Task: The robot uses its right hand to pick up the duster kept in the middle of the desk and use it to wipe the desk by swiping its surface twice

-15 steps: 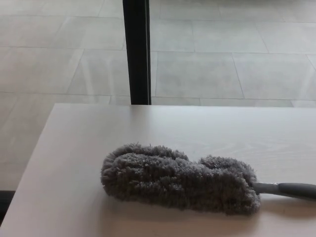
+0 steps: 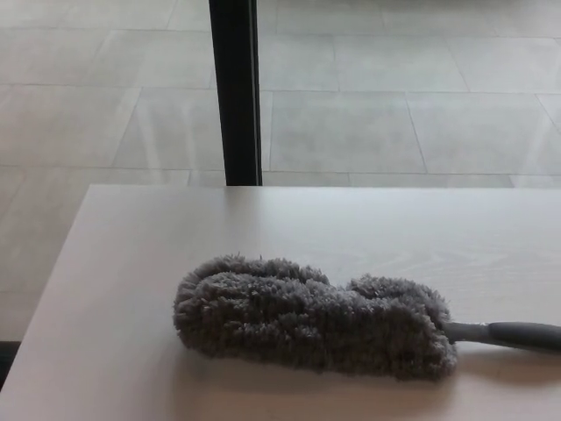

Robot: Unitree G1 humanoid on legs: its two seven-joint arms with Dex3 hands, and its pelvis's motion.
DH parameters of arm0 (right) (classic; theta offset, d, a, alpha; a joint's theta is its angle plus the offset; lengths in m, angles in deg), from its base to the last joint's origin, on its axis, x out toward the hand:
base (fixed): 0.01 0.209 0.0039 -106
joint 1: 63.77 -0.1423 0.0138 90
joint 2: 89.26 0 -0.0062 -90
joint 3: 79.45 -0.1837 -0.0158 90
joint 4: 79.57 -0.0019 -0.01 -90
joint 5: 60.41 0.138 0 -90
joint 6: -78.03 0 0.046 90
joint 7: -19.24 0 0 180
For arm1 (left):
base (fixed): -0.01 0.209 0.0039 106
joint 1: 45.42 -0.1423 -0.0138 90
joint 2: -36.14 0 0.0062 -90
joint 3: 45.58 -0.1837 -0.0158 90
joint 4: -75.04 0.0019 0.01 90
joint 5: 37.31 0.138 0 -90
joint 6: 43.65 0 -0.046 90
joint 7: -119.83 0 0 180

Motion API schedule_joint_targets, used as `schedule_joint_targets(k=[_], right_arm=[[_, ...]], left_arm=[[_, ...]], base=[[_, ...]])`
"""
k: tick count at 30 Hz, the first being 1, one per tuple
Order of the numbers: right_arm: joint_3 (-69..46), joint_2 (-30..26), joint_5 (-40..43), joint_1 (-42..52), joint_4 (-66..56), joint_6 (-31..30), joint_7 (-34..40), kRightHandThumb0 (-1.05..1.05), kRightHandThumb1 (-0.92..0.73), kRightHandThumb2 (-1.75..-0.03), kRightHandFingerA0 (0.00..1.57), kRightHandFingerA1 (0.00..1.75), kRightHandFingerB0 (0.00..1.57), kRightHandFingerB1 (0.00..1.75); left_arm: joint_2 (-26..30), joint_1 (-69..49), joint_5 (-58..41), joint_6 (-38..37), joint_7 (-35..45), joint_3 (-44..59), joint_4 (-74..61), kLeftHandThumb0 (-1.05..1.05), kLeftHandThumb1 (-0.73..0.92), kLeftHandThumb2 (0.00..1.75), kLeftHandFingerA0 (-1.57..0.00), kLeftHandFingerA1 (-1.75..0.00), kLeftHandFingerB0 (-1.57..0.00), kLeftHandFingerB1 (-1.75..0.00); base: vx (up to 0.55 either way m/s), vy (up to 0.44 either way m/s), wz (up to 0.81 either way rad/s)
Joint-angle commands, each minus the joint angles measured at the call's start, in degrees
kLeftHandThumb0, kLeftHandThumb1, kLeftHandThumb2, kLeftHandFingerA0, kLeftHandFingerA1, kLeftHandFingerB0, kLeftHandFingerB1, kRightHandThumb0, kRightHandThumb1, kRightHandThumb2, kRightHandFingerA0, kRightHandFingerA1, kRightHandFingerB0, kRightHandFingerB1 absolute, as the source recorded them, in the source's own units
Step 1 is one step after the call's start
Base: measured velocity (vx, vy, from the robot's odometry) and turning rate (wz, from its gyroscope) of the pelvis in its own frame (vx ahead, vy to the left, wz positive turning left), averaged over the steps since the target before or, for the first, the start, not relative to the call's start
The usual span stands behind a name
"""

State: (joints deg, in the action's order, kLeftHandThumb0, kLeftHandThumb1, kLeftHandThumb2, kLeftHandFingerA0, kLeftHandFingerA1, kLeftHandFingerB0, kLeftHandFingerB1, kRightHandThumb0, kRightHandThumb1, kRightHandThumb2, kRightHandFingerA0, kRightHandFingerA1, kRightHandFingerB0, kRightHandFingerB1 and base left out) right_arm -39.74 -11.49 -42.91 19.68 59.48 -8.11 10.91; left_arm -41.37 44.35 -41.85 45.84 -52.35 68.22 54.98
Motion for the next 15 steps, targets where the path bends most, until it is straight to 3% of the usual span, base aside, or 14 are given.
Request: schedule_joint_targets(k=[1, 5, 6, 7, 8, 9, 10, 11, 13, 14, 15], right_arm=[[7.0, 2.2, 7.7, -6.7, -26.1, -5.8, -3.5, -0.78, -0.58, -0.95, 0.18, 0.69, 0.08, 0.54], [12.7, 3.7, 4.8, -7.9, -34.5, -7.6, -2.0, -0.81, -0.60, -0.98, 0.14, 0.62, 0.03, 0.46], [18.2, 3.5, 1.1, -7.7, -38.6, -6.6, -4.2, -0.79, -0.62, -0.96, 0.09, 0.56, 0.04, 0.32], [22.5, 2.6, -3.9, -7.5, -40.7, -5.5, -4.5, -0.80, -0.61, -0.98, 0.08, 0.54, 0.03, 0.36], [24.8, 2.0, -5.7, -7.5, -41.6, -4.6, -5.6, -0.85, -0.60, -1.00, 0.12, 0.56, 0.04, 0.34], [25.8, 1.6, -6.3, -7.3, -42.2, -4.4, -5.9, -0.85, -0.60, -1.00, 0.12, 0.56, 0.04, 0.34], [30.5, 1.2, -8.4, -7.7, -45.1, -5.3, -7.7, -0.88, -0.71, -0.63, 0.18, 0.49, 0.09, 0.29], [33.2, 1.4, -10.6, -8.0, -45.7, -3.7, -8.1, -0.89, -0.71, -0.62, 0.21, 0.47, 0.11, 0.29], [38.4, 1.4, -15.3, -7.8, -46.8, 0.2, -8.8, -0.85, -0.72, -0.64, 0.22, 0.48, 0.10, 0.26], [40.6, 1.5, -16.8, -7.6, -47.2, 1.2, -9.3, -0.81, -0.56, -0.96, 0.18, 0.54, 0.06, 0.32], [44.0, 1.7, -19.1, -7.2, -47.7, 2.8, -10.1, -0.81, -0.56, -0.96, 0.18, 0.54, 0.06, 0.32]], left_arm=[[1.6, 0.6, -1.9, 0.6, 1.5, 0.7, 1.2, -1.02, 0.18, 1.39, -0.89, -1.35, -0.70, -1.25], [1.5, 0.8, -2.1, 0.7, 1.8, 0.6, 1.0, -1.02, 0.17, 1.39, -0.85, -1.34, -0.70, -1.25], [1.6, 0.6, -1.7, 0.4, 1.6, 0.4, 1.5, -1.00, 0.19, 1.38, -0.86, -1.31, -0.66, -1.22], [1.4, 0.7, -3.8, 0.9, 3.0, 2.3, 1.7, -1.03, 0.24, 1.44, -1.02, -1.44, -0.65, -1.24], [1.6, 0.6, -2.8, 0.5, 2.4, 1.3, 1.8, -0.97, 0.13, 1.44, -0.81, -1.39, -0.59, -1.31], [1.6, 0.5, -2.3, 0.3, 2.2, 0.9, 1.8, -0.97, 0.13, 1.44, -0.81, -1.39, -0.59, -1.31], [1.8, 0.5, -2.4, 0.5, 2.5, 1.0, 1.7, -0.98, 0.18, 1.38, -0.87, -1.30, -0.68, -1.22], [1.9, 0.6, -1.5, 0.4, 1.8, 0.1, 1.4, -1.01, 0.20, 1.38, -0.88, -1.31, -0.69, -1.23], [1.9, 0.8, -1.9, 0.6, 2.1, 0.4, 1.4, -0.99, 0.21, 1.39, -0.86, -1.30, -0.65, -1.21], [1.8, 0.9, -2.2, 0.6, 2.2, 0.7, 1.5, -0.99, 0.18, 1.40, -0.85, -1.32, -0.65, -1.24], [1.7, 1.0, -2.6, 0.6, 2.5, 1.1, 1.6, -0.99, 0.18, 1.40, -0.85, -1.32, -0.65, -1.24]], base=[[0.00, 0.000, 0.00], [0.00, 0.000, 0.00], [0.00, 0.000, 0.00], [0.00, 0.000, 0.00], [0.00, 0.000, 0.00], [0.00, 0.000, 0.00], [0.00, 0.000, 0.00], [0.00, 0.000, 0.00], [0.00, 0.000, 0.00], [0.00, 0.000, 0.00], [0.00, 0.000, 0.00]])
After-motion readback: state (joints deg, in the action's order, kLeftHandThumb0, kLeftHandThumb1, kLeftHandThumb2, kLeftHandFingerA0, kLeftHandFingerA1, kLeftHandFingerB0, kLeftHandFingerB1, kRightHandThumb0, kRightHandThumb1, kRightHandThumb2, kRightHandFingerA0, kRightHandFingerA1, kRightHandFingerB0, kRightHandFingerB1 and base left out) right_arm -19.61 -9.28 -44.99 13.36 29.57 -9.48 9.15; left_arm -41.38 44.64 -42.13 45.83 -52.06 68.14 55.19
